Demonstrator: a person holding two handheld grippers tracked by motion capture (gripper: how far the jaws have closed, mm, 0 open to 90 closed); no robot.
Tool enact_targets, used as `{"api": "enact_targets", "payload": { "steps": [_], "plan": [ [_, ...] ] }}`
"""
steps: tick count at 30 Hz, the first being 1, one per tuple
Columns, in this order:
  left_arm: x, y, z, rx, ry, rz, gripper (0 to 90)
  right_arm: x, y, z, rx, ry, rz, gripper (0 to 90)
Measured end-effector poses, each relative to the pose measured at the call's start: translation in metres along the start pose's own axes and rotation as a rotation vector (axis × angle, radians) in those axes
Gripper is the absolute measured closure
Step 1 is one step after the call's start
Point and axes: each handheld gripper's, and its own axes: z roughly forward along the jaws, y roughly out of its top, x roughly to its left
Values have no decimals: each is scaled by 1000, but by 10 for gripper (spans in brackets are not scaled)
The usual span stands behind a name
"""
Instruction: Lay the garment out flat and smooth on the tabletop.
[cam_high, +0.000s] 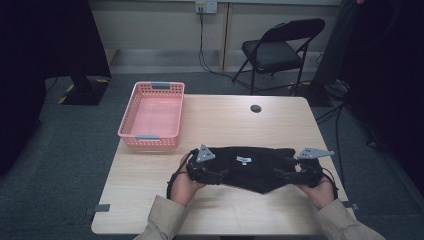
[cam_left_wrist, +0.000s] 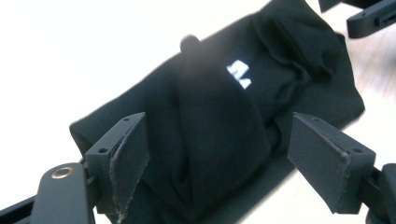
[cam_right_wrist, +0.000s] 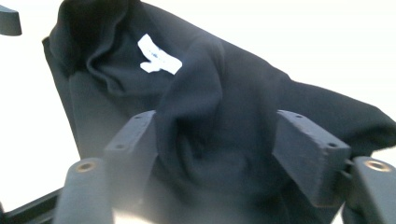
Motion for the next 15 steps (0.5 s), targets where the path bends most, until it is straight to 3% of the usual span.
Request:
{"api": "enact_targets", "payload": {
  "steps": [6,15],
  "plan": [
    [4,13,12,18,-8,-25,210,-6,11,11,-9,29,55,381],
    [8,18,27,30,14,-59,227,-6,17,23,-6,31,53,440]
  ]
}}
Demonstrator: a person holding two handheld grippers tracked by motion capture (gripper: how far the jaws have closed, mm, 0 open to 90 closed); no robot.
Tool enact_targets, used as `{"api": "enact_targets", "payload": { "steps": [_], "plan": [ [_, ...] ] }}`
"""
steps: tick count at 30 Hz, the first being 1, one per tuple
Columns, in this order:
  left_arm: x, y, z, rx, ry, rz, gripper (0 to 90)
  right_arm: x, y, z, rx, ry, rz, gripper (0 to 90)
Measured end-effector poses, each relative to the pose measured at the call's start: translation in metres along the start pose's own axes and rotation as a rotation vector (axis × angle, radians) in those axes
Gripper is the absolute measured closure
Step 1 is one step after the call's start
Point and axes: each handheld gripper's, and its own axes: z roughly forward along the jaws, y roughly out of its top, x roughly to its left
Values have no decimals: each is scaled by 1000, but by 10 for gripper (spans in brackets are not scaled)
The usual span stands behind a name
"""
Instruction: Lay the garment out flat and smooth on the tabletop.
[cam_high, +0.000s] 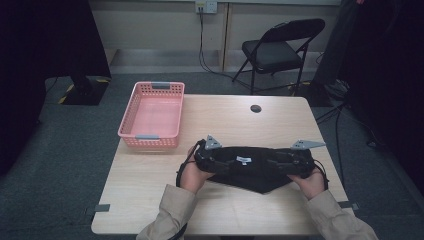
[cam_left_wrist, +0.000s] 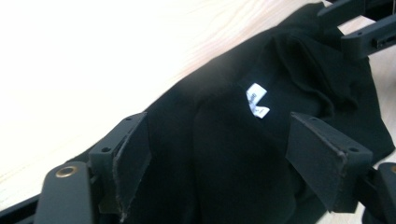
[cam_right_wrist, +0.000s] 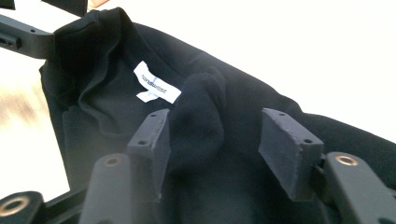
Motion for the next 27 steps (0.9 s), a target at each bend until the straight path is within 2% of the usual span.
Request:
{"api": "enact_targets", "payload": {
  "steps": [2,5,7,8,10,12,13,14,19,23,27],
  "plan": [
    [1,1,2,10,1,-7,254,-1,0,2,2,1,6,448],
    [3,0,5,31,-4,-15,353,-2,1,5,8,0,13,456],
    [3,0,5,45,-7,-21,372,-2,1,7,13,5,14,470],
    [3,0,5,51,-8,-17,418,-1,1,8,14,7,10,478],
    [1,0,5,68,10,-3,438,0,1,10,21,9,4,490],
    [0,0,5,70,6,1,501,2,1,12,27,17,3,511],
    [-1,0,5,77,3,-7,515,2,1,12,31,21,-1,531],
    [-2,1,4,81,2,-14,571,3,1,13,34,23,-5,548],
    [-6,2,6,88,-18,13,641,5,1,17,50,35,-12,605],
    [-8,3,5,91,-23,17,743,5,-1,18,59,43,-17,703],
    [-8,2,4,82,0,39,807,5,-2,17,55,59,-14,822]
  ]
}}
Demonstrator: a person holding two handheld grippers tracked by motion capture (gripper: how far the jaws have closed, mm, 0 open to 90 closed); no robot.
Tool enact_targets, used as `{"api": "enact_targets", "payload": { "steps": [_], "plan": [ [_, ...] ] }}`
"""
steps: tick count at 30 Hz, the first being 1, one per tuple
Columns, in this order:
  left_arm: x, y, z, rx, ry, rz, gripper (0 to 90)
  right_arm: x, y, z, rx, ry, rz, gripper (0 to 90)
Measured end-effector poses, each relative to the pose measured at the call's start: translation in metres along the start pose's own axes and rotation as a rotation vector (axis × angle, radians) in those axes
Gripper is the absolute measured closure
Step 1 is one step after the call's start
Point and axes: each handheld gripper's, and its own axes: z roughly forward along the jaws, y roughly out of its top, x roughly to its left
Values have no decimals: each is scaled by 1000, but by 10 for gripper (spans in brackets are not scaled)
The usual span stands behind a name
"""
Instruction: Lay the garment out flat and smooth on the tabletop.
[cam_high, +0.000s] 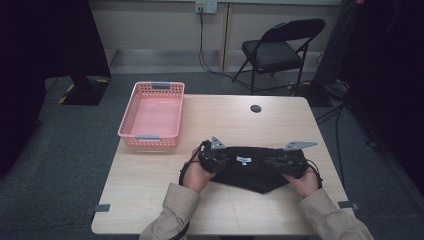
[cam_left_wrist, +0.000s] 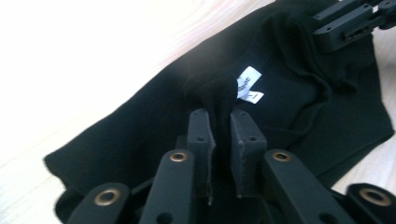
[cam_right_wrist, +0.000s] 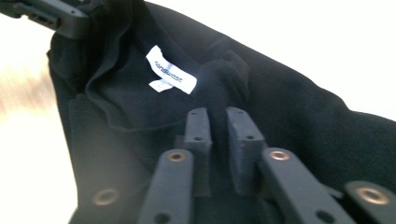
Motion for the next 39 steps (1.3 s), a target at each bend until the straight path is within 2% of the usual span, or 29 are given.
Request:
{"api": "enact_targets", "payload": {
  "steps": [2,6,10,17,21,27,39],
  "plan": [
    [0,-1,1,2,-20,-12,816,0,0,0,3,6,-3,839],
    [0,-1,0,3,-27,-11,828,2,1,-3,5,11,-15,856],
    [1,2,-5,-8,-38,-32,833,3,3,-8,4,20,-19,860],
    [4,11,-15,-23,-29,-29,833,-2,12,-20,-14,18,-13,861],
    [6,16,-20,-27,-23,-27,832,-2,18,-25,-20,9,-26,861],
    [12,25,-27,-45,-15,-42,832,-4,26,-31,-29,0,-28,861],
    [17,38,-32,-54,4,-41,832,-6,45,-38,-47,-18,-48,861]
  ]
}}
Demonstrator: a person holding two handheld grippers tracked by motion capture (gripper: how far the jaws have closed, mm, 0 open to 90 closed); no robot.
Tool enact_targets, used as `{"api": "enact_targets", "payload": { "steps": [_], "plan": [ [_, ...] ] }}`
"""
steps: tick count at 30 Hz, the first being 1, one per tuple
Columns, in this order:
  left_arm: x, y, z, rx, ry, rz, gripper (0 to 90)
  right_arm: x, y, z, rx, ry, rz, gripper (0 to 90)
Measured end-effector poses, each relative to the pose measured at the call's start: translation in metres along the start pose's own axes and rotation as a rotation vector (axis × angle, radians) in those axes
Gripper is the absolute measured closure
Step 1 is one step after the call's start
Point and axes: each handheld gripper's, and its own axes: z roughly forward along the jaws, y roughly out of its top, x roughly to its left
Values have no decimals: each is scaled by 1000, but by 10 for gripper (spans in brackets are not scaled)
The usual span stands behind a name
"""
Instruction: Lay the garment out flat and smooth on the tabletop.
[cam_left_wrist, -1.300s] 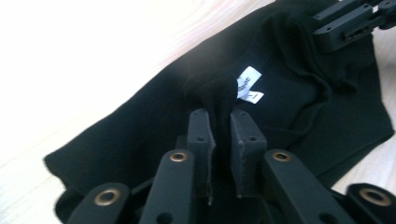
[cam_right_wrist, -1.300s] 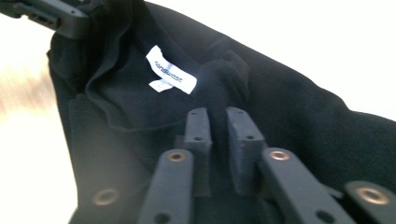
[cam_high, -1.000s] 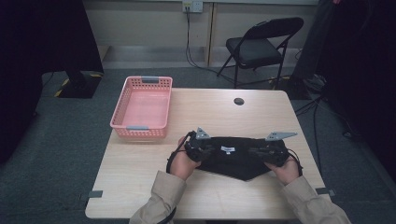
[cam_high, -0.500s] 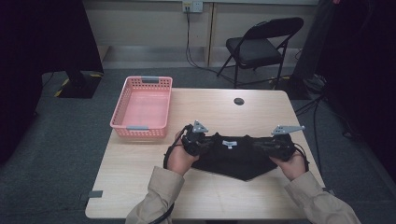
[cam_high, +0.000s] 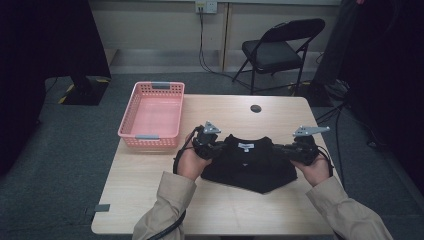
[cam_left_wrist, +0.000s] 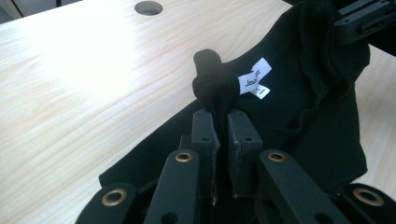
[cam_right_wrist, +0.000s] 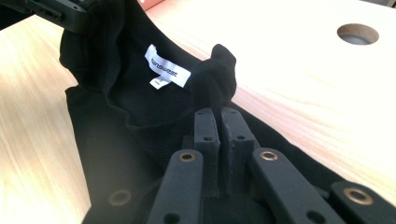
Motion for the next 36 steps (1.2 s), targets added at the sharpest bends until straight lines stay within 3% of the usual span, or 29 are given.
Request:
{"api": "enact_targets", "payload": {
  "steps": [19,31,36],
  "plan": [
    [7,19,3,-7,25,12,832,-9,18,-1,-18,-32,8,861],
    [12,32,6,-16,20,22,832,-16,29,0,-33,-55,5,861],
    [16,38,8,-24,23,20,832,-22,31,1,-42,-58,24,861]
  ]
}}
